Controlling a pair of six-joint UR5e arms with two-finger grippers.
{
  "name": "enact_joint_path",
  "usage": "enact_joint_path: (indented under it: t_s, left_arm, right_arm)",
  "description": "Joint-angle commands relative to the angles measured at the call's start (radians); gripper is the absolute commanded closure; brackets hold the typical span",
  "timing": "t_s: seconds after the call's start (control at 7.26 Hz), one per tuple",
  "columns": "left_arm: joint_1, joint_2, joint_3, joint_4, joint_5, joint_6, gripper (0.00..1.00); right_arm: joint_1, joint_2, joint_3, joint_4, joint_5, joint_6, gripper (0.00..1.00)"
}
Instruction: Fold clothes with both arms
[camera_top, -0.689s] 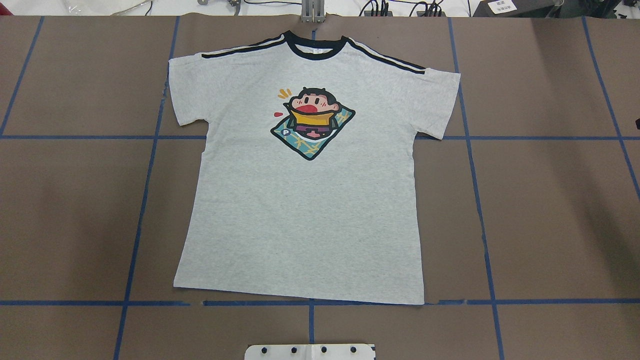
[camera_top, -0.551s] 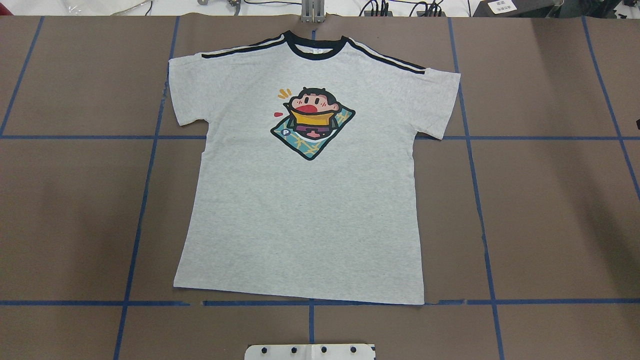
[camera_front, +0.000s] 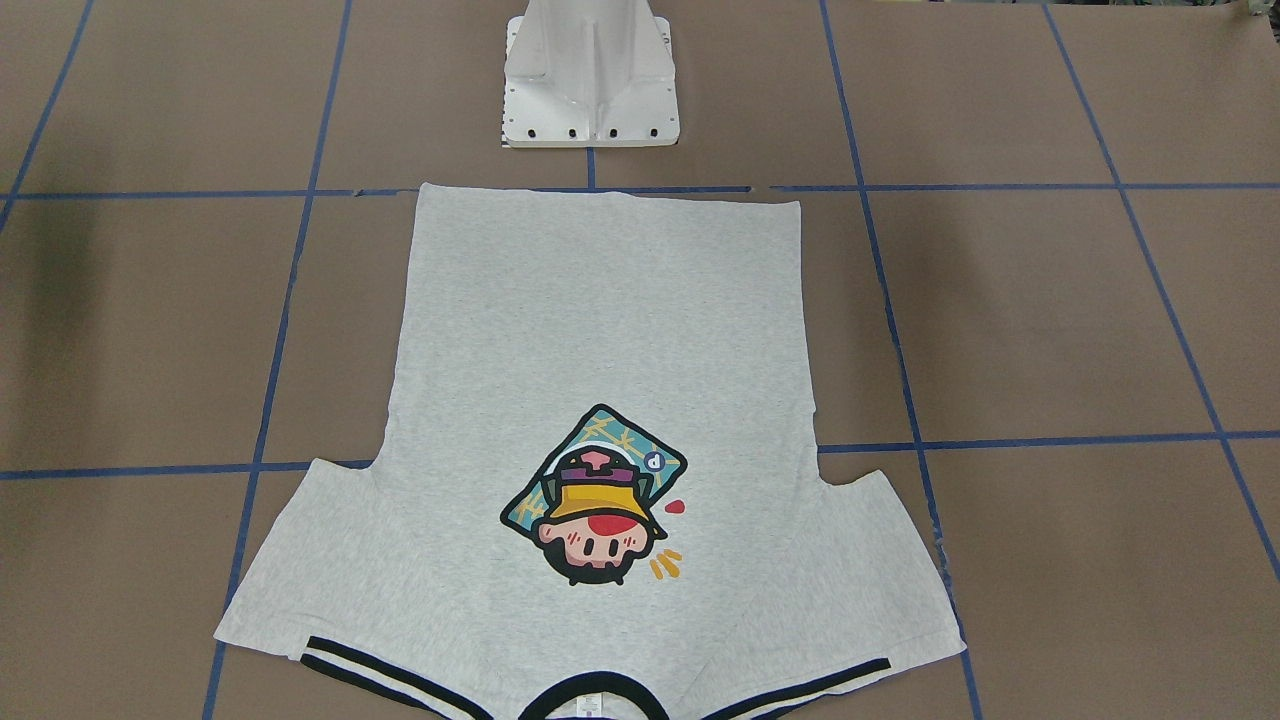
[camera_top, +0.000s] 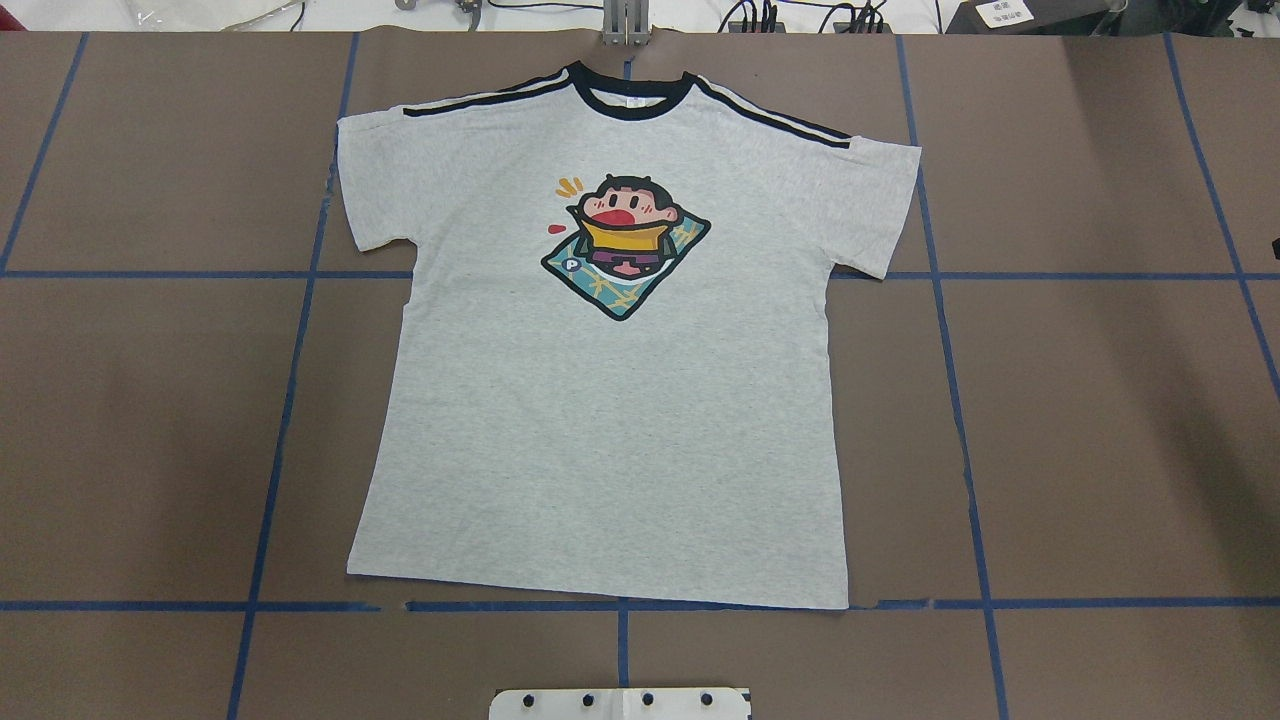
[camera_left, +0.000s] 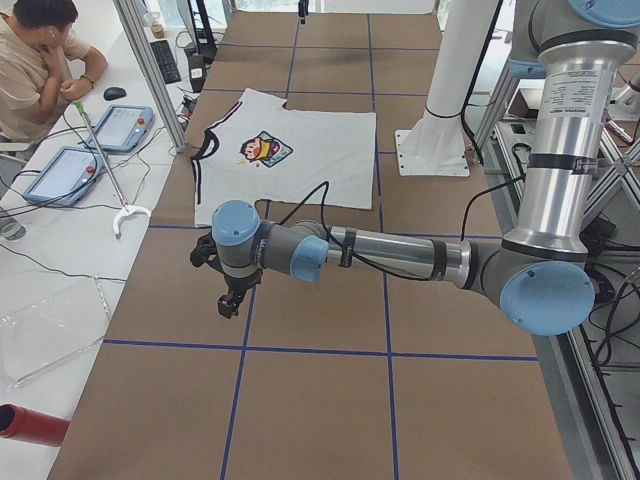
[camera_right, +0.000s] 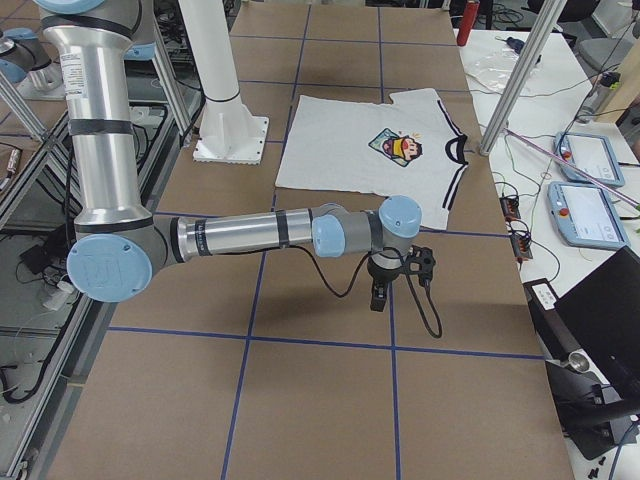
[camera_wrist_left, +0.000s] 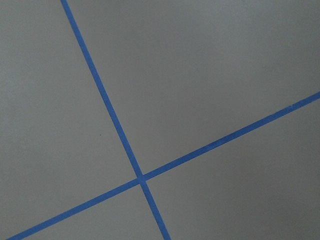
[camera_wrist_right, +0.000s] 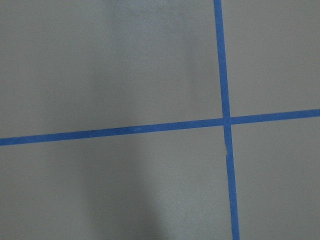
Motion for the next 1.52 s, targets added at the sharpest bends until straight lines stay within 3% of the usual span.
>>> enact_joint_path:
  t_s: [0.0, 0.28, 0.55, 0.83, 1.1, 1.38]
  left_arm:
    - [-0.001, 0.0, -0.015, -0.004, -0.005, 0.001, 0.0]
    - [0.001, -0.02, -0.012, -0.001, -0.005, 0.001, 0.0]
    - [0.001, -0.012, -0.018, -0.004, -0.008, 0.002, 0.0]
    - [0.002, -0.018, -0.018, -0.004, -0.008, 0.001, 0.0]
    - [0.002, -0.02, -0.013, -0.006, -0.008, 0.001, 0.0]
    - [0.002, -0.02, -0.015, -0.006, -0.009, 0.002, 0.0]
  right_arm:
    - [-0.063, 0.01, -0.017, 0.146, -0.059, 0.008, 0.0]
    - [-0.132, 0.174, -0.176, 0.272, -0.061, 0.121, 0.0]
    - [-0.22, 0.339, -0.328, 0.448, -0.086, 0.444, 0.0]
    - [-0.319, 0.456, -0.419, 0.589, -0.215, 0.701, 0.0]
    - [-0.344, 0.529, -0.592, 0.771, -0.274, 0.739, 0.0]
    - [-0.364, 0.586, -0.682, 0.783, -0.338, 0.743, 0.0]
